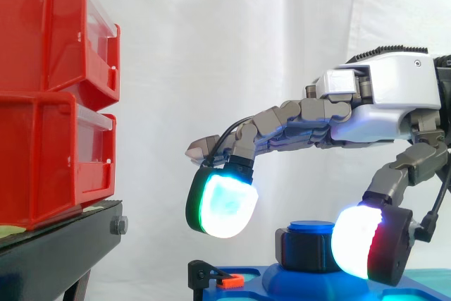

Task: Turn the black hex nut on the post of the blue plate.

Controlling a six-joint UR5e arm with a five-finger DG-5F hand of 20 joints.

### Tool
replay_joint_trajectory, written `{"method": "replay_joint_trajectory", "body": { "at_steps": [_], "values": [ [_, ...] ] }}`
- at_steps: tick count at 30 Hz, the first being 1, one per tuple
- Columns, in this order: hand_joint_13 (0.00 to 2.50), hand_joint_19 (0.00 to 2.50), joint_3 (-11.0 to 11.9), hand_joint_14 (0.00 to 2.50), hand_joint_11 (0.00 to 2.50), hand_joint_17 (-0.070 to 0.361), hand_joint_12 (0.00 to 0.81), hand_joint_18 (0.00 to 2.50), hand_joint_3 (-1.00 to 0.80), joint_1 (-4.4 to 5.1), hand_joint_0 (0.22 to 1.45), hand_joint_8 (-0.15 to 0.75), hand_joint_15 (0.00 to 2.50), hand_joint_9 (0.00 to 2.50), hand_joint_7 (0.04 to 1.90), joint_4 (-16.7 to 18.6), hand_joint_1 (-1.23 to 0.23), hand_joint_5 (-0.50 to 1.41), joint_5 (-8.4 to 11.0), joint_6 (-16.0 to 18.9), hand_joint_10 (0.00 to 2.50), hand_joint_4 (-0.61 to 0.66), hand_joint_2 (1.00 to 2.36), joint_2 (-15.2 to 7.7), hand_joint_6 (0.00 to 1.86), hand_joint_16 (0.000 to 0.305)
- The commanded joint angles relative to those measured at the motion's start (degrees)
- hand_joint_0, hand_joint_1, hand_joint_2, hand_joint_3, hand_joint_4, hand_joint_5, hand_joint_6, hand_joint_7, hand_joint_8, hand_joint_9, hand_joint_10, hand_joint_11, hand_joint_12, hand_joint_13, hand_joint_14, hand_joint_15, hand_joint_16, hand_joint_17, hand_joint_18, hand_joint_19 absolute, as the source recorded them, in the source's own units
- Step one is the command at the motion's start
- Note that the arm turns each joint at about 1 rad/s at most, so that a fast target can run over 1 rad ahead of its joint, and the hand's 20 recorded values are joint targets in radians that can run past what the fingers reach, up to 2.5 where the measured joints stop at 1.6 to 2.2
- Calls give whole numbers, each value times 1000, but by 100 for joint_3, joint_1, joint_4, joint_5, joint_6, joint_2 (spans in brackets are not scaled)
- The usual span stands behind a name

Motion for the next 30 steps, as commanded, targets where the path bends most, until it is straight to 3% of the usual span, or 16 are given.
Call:
{"method": "replay_joint_trajectory", "body": {
  "at_steps": [1, 6, 8, 12, 30],
  "values": [
    [148, 13, -5, 0, 12, 119, 342, 2, -500, 19, 528, 193, 5, 104, 853, -1, -841, -280, 67, -53, 0, 115, 1000, 0, 502, 53],
    [149, 17, -14, 0, 0, 117, 342, 4, -500, 28, 533, 195, 0, 105, 877, -28, -826, -274, 67, -88, 0, 124, 1000, 0, 502, 52],
    [148, 17, -155, 0, 3, 117, 341, 5, -500, 28, 534, 196, 2, 106, 890, 43, -824, -271, 67, -132, 0, 131, 1000, 0, 502, 52],
    [148, 11, -207, 0, 8, 116, 340, 4, -500, 19, 536, 195, 2, 106, 923, 113, -813, -264, 67, -132, 0, 141, 1000, 0, 502, 51],
    [144, 27, -199, 0, 19, 116, 342, 0, -500, -7, 522, 204, 8, 110, 1082, 218, -692, -238, 67, -220, 0, 179, 1000, 0, 501, 51]
  ]
}}
